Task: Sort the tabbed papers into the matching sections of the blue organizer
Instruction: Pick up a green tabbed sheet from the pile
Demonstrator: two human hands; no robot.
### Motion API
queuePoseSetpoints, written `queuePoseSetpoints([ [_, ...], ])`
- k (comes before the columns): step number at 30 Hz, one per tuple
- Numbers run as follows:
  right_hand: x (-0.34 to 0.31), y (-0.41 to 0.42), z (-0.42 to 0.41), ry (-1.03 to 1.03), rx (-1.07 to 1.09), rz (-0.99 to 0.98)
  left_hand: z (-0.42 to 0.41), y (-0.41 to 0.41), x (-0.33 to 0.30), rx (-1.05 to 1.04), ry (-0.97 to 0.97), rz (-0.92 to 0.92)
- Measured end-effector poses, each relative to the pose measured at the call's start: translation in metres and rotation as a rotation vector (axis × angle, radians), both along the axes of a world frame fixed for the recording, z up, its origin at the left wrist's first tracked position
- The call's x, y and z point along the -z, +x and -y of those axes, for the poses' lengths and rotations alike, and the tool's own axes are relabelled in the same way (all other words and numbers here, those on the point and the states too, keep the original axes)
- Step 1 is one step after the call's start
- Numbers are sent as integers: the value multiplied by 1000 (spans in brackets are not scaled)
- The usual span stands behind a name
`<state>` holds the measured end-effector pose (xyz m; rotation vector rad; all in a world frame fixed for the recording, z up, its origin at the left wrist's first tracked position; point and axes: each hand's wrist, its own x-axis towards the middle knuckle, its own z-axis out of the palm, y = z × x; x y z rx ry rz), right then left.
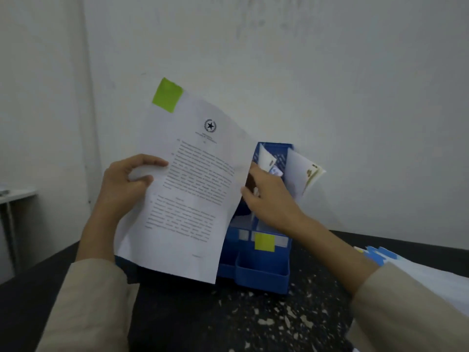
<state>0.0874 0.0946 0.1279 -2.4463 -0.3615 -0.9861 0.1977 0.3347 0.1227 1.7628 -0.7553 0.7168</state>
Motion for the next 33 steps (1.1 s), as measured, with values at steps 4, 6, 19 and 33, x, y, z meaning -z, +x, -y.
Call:
queuePoseSetpoints([
  [4, 3, 24, -12, -295, 146, 5, -17, 0, 6, -78, -43, -51],
  [6, 6, 34, -13, -490, 254, 20, -22, -1, 8, -78, -72, -76],
  [19, 23, 62, -17, -842, 446, -75, -51, -12, -1, -309, -210, -46],
  [33, 29, 59, 6, -811, 470, 175, 47, -44, -25, -445, 29, 342],
])
